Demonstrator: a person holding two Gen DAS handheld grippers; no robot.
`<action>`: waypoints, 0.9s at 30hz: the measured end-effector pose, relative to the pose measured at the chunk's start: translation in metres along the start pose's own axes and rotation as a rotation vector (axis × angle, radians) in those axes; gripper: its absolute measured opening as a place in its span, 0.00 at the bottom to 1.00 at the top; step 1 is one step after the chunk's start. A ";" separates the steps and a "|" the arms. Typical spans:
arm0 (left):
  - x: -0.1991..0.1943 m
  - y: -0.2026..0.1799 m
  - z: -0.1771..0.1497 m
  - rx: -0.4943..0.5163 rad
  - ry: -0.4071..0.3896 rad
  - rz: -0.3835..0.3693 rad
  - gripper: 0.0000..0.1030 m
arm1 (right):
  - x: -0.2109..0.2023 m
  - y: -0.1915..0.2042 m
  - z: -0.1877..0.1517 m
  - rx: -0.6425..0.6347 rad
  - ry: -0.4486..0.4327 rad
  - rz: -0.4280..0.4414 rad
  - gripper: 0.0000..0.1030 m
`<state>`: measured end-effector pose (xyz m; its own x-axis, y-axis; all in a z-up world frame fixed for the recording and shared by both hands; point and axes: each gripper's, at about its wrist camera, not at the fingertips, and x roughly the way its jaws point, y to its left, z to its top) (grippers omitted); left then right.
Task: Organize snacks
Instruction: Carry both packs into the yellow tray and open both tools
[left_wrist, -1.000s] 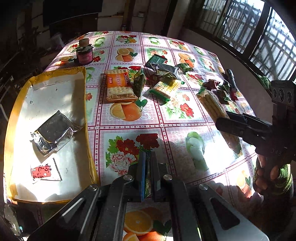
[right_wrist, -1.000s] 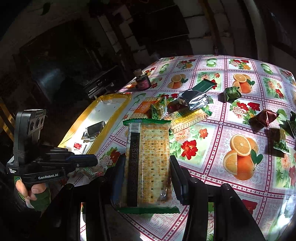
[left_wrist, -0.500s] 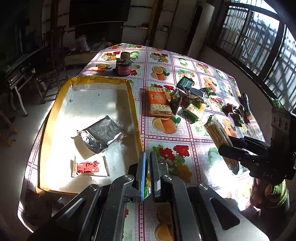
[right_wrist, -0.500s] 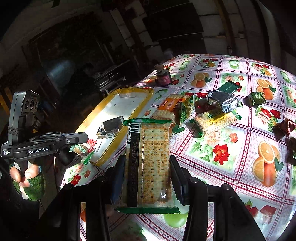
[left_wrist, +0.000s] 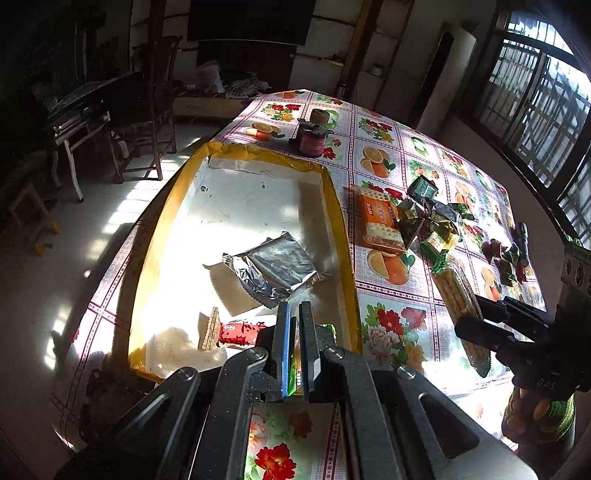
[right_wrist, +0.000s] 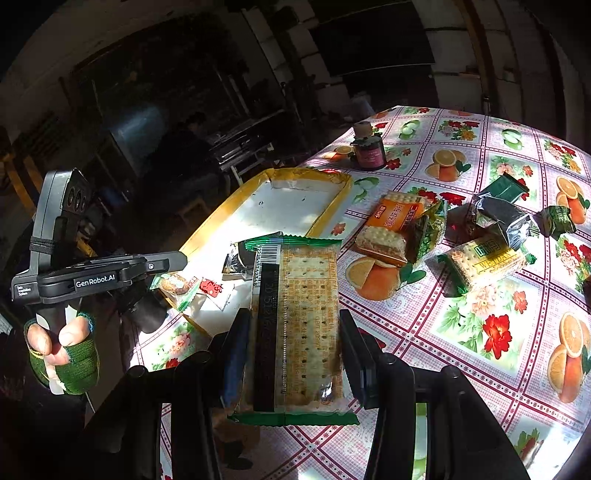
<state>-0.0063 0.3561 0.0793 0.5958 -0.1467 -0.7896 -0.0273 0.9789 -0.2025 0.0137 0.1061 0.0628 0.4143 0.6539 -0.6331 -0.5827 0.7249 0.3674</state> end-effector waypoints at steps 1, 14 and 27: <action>0.002 0.003 0.001 -0.012 0.003 0.001 0.04 | 0.003 0.002 0.002 -0.003 0.002 0.005 0.49; 0.026 0.029 0.029 -0.129 -0.035 0.187 0.04 | 0.094 0.025 0.071 0.015 0.036 0.050 0.49; 0.073 0.046 0.035 -0.156 0.043 0.256 0.05 | 0.181 0.026 0.084 -0.030 0.145 -0.014 0.49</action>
<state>0.0637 0.3958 0.0323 0.5189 0.0924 -0.8498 -0.2973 0.9516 -0.0781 0.1325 0.2612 0.0148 0.3179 0.6043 -0.7306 -0.5994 0.7252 0.3390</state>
